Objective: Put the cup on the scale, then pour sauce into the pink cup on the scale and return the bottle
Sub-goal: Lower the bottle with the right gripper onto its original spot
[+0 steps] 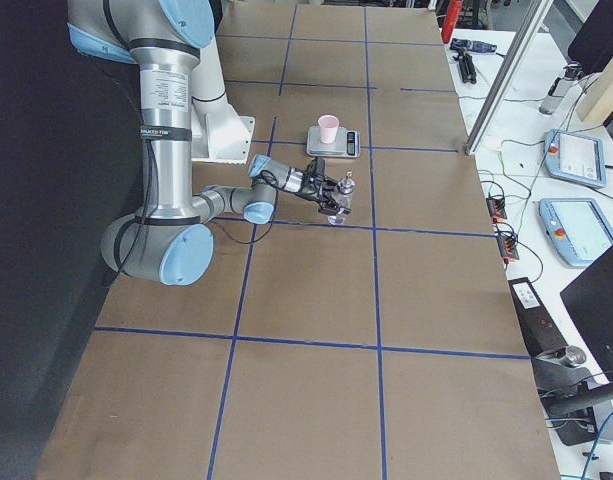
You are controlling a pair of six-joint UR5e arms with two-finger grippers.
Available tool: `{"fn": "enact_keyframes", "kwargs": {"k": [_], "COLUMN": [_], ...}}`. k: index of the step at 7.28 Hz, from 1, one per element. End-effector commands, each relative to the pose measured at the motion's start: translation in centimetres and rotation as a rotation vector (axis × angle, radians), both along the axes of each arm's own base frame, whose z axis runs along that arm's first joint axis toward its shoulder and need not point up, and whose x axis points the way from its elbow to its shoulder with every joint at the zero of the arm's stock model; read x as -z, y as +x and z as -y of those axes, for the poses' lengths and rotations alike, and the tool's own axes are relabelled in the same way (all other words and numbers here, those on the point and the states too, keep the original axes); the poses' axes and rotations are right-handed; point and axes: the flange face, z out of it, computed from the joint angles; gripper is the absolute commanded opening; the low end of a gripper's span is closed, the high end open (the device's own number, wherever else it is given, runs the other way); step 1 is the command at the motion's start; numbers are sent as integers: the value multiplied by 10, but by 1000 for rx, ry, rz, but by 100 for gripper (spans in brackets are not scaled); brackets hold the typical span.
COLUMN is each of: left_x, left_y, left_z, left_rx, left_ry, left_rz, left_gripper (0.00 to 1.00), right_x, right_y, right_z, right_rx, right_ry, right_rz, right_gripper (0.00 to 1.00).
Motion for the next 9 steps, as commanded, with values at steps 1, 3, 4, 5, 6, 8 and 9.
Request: {"fn": "enact_keyframes", "kwargs": {"k": [1, 3, 4, 5, 6, 8, 9], "left_x": [0, -1, 1, 0, 0, 0, 0], "left_y": [0, 1, 1, 1, 1, 1, 1], "left_z": [0, 0, 1, 1, 1, 1, 1], "left_rx": [0, -2, -2, -2, 0, 0, 0], "left_ry": [0, -1, 0, -1, -2, -2, -2], "left_rz": [0, 0, 0, 0, -1, -1, -1], "left_gripper": [100, 100, 100, 100, 100, 100, 100], "right_x": [2, 2, 2, 2, 4, 26, 37], "right_y": [0, 1, 1, 0, 1, 10, 16], "right_z": [0, 0, 0, -1, 0, -3, -6], "right_rx": [-2, -4, -4, -2, -2, 6, 6], "right_ry": [1, 2, 2, 2, 5, 19, 25], "right_rz": [7, 7, 7, 7, 7, 36, 53], "right_gripper": [98, 99, 99, 99, 100, 100, 100]}}
